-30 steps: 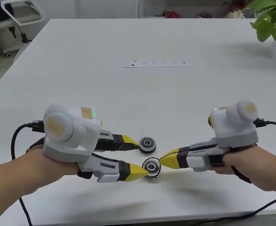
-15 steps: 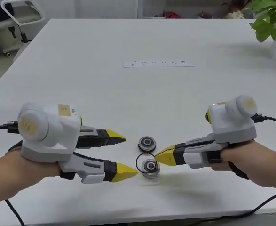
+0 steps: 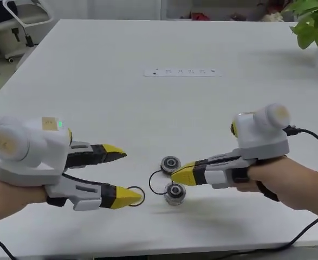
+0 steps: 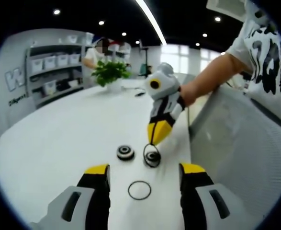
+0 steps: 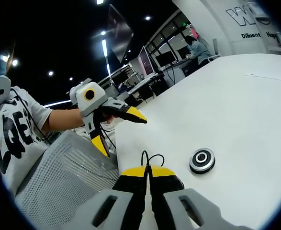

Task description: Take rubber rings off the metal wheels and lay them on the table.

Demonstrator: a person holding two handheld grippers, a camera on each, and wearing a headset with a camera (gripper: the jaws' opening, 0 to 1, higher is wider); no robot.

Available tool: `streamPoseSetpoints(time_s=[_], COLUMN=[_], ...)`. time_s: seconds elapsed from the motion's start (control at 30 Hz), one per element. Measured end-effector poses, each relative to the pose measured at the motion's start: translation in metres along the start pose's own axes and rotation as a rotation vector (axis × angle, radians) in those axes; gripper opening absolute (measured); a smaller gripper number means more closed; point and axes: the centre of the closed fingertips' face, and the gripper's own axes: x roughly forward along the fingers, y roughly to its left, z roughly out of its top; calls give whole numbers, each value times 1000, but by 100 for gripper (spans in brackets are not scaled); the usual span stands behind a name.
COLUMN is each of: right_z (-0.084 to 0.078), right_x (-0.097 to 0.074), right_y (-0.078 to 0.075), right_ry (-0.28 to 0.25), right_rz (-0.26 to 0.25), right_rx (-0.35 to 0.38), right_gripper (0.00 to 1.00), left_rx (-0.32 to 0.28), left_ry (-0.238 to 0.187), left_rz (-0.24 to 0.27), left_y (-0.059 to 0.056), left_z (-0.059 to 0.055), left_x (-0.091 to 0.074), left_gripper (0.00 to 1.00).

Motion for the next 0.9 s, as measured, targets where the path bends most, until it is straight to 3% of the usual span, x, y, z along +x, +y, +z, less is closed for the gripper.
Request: streamPoseSetpoints(time_s=[0.23, 0.53, 0.9], right_z=[3, 0, -18], right_x=[17, 40, 60], right_y=[5, 2, -7], right_ry=[4, 16, 70], right_rz=[20, 9, -13], right_rx=[-1, 12, 29], right_gripper=[0, 0, 0], left_rx=[-9, -21, -34], left_ry=[5, 7, 10], left_rz=[25, 48, 73], left_y=[6, 12, 19], left_z=[-6, -12, -18], left_x=[-10, -20, -28], left_gripper=[61, 63, 63])
